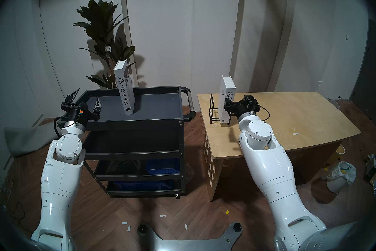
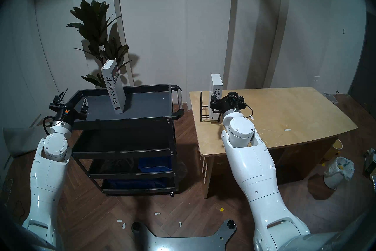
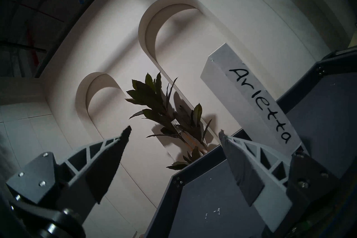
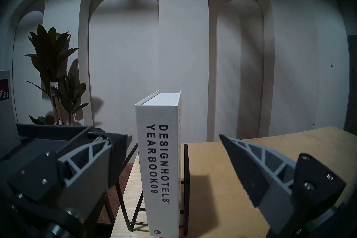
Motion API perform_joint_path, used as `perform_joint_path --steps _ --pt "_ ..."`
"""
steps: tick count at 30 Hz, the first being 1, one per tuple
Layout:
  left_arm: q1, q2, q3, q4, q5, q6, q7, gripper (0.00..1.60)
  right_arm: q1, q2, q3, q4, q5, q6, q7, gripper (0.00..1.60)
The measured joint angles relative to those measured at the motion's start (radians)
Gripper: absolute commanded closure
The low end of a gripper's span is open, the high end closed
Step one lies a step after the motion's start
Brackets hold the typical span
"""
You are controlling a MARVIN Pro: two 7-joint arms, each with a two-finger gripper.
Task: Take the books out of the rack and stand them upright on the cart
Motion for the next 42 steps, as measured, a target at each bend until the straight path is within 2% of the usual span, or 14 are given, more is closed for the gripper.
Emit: perform_joint_path --steps 18,42 --pt "0.050 0.019 -0.011 -0.087 -0.078 0.088 -0.159 0.00 0.157 -0.074 -0.018 0.240 -0.008 -0.079 -0.034 0.00" --pt "0.052 0.024 -0.024 -0.158 -0.191 0.290 -0.330 0.00 0.363 -0.133 -0.005 0.546 -0.022 -0.240 -0.065 0.00"
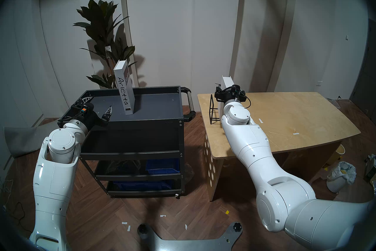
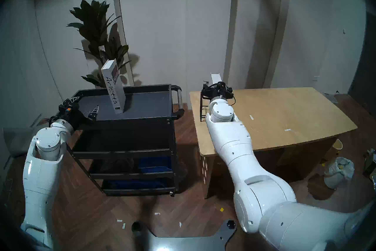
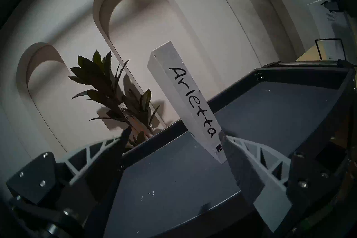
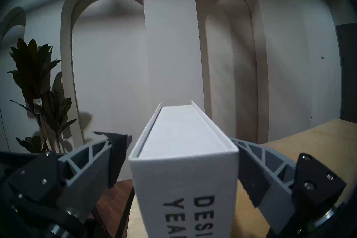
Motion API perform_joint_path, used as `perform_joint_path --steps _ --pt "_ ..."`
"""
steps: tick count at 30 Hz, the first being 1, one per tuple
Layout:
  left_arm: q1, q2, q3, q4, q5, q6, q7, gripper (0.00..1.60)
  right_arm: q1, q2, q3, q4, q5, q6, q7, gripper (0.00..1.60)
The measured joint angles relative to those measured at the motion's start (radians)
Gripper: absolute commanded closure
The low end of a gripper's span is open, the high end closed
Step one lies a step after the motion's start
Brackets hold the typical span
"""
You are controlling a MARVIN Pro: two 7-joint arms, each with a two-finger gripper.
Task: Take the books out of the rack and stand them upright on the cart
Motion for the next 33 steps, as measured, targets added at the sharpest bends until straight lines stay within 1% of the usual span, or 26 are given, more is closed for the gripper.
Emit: perform_joint_path --steps 2,3,4,6,7,8,10,12,13,14,15,18,22,26,33 --pt "0.001 0.002 -0.003 -0.007 -0.009 0.022 -0.014 0.00 0.021 -0.005 0.001 0.035 -0.002 -0.024 -0.002 0.19" --pt "0.001 0.002 -0.003 -0.009 -0.011 0.029 -0.019 0.00 0.026 -0.007 0.002 0.045 -0.002 -0.031 -0.003 0.40" --pt "0.001 0.003 -0.004 -0.011 -0.014 0.037 -0.024 0.00 0.034 -0.008 0.002 0.059 -0.003 -0.041 -0.003 0.82" --pt "0.002 0.004 -0.005 -0.016 -0.020 0.052 -0.033 0.00 0.048 -0.012 0.003 0.085 -0.004 -0.058 -0.003 0.97" --pt "0.002 0.004 -0.006 -0.017 -0.022 0.058 -0.037 0.00 0.055 -0.013 0.004 0.098 -0.004 -0.066 -0.004 1.16" --pt "0.003 0.005 -0.007 -0.021 -0.026 0.071 -0.044 0.00 0.067 -0.016 0.004 0.123 -0.005 -0.084 -0.004 1.17" --pt "0.003 0.006 -0.008 -0.025 -0.031 0.084 -0.053 0.00 0.082 -0.019 0.006 0.150 -0.005 -0.103 -0.003 1.12" --pt "0.004 0.008 -0.010 -0.029 -0.036 0.099 -0.061 0.00 0.097 -0.022 0.007 0.181 -0.006 -0.124 -0.003 1.23" --pt "0.004 0.008 -0.011 -0.032 -0.039 0.109 -0.066 0.00 0.108 -0.024 0.008 0.202 -0.006 -0.141 -0.002 1.23" --pt "0.005 0.009 -0.011 -0.034 -0.040 0.113 -0.069 0.00 0.113 -0.025 0.009 0.212 -0.006 -0.148 -0.002 1.36" --pt "0.005 0.010 -0.012 -0.036 -0.042 0.122 -0.073 0.00 0.121 -0.027 0.011 0.229 -0.006 -0.163 -0.002 1.60" --pt "0.005 0.011 -0.013 -0.048 -0.049 0.151 -0.087 0.00 0.147 -0.032 0.023 0.284 -0.003 -0.219 -0.002 1.60" --pt "0.005 0.002 -0.022 -0.073 -0.056 0.182 -0.077 0.00 0.166 -0.036 0.037 0.303 0.008 -0.231 -0.008 1.60" --pt "0.000 -0.022 -0.041 -0.123 -0.071 0.203 -0.049 0.00 0.188 -0.039 0.060 0.293 0.031 -0.233 -0.018 1.60" --pt "-0.002 -0.053 -0.050 -0.212 -0.080 0.231 -0.009 0.00 0.224 -0.043 0.101 0.229 0.074 -0.249 -0.033 1.60"
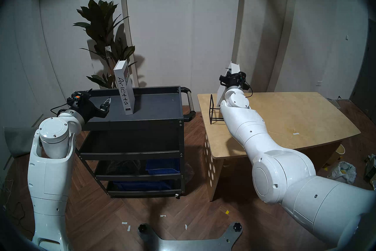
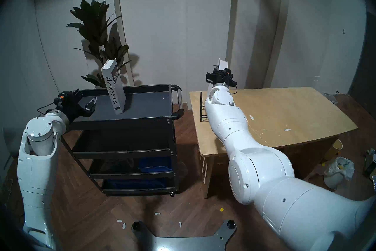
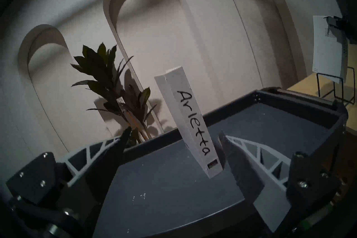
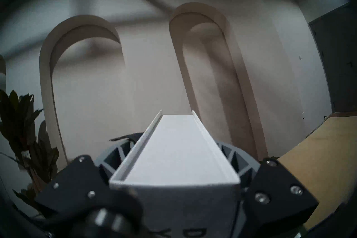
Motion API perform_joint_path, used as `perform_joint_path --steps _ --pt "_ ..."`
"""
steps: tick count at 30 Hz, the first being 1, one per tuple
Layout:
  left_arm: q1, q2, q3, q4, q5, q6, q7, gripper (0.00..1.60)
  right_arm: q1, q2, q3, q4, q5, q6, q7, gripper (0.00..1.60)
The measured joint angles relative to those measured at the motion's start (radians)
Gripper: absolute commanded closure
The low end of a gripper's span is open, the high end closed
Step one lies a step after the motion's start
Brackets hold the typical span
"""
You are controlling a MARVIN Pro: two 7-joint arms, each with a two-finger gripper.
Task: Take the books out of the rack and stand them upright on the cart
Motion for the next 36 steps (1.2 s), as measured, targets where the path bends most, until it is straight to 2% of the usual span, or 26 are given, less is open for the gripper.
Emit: perform_joint_path --steps 4,10,23,30,36 --pt "0.016 -0.011 0.013 -0.052 0.016 0.011 0.019 0.00 0.020 -0.007 0.023 -0.050 0.028 -0.013 -0.010 1.60" --pt "0.061 -0.019 0.079 -0.129 0.065 0.003 0.033 0.00 0.036 -0.019 0.049 -0.120 0.063 -0.031 -0.017 1.60" --pt "0.136 -0.032 0.283 -0.293 0.215 -0.052 0.087 0.00 0.021 -0.057 0.075 -0.288 0.119 -0.049 -0.040 1.60" --pt "0.129 -0.042 0.398 -0.296 0.310 -0.082 0.136 0.00 -0.035 -0.090 0.064 -0.371 0.142 -0.040 -0.070 1.60" --pt "0.087 -0.051 0.496 -0.243 0.397 -0.116 0.178 0.00 -0.088 -0.124 0.050 -0.443 0.176 -0.035 -0.083 1.60"
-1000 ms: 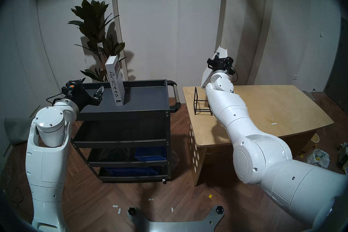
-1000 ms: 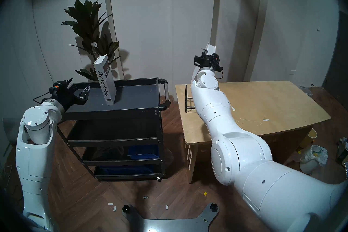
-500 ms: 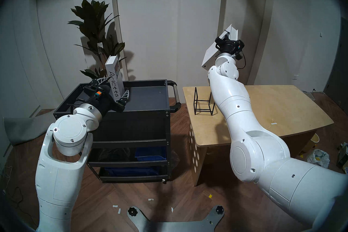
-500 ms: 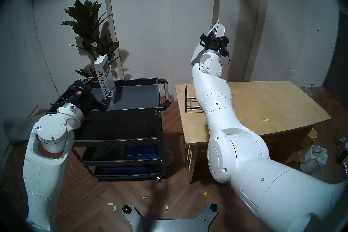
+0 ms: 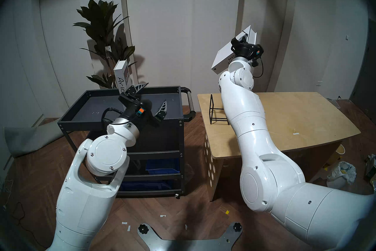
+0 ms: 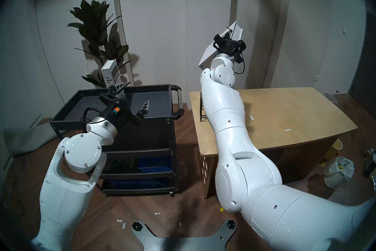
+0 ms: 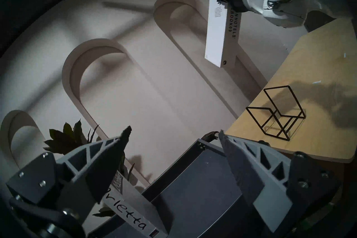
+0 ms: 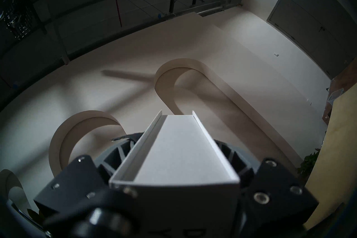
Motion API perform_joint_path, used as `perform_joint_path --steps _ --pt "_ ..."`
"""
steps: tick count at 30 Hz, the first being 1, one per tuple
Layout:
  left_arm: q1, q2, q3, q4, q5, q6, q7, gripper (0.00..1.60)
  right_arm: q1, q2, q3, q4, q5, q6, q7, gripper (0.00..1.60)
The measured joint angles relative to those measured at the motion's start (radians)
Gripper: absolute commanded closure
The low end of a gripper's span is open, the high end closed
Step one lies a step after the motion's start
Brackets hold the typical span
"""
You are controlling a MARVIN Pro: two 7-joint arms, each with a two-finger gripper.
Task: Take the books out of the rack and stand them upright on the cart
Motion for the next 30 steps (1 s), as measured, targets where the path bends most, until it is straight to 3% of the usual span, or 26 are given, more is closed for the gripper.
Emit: perform_joint_path --steps 9,30 --pt "-0.079 -0.011 0.113 0.108 0.118 -0.064 0.050 0.00 -0.076 -0.041 -0.016 -0.094 0.064 -0.002 0.008 1.60" --pt "-0.265 -0.072 0.255 0.385 0.338 -0.188 0.173 0.00 -0.248 -0.099 -0.040 -0.268 0.256 0.012 0.050 1.60"
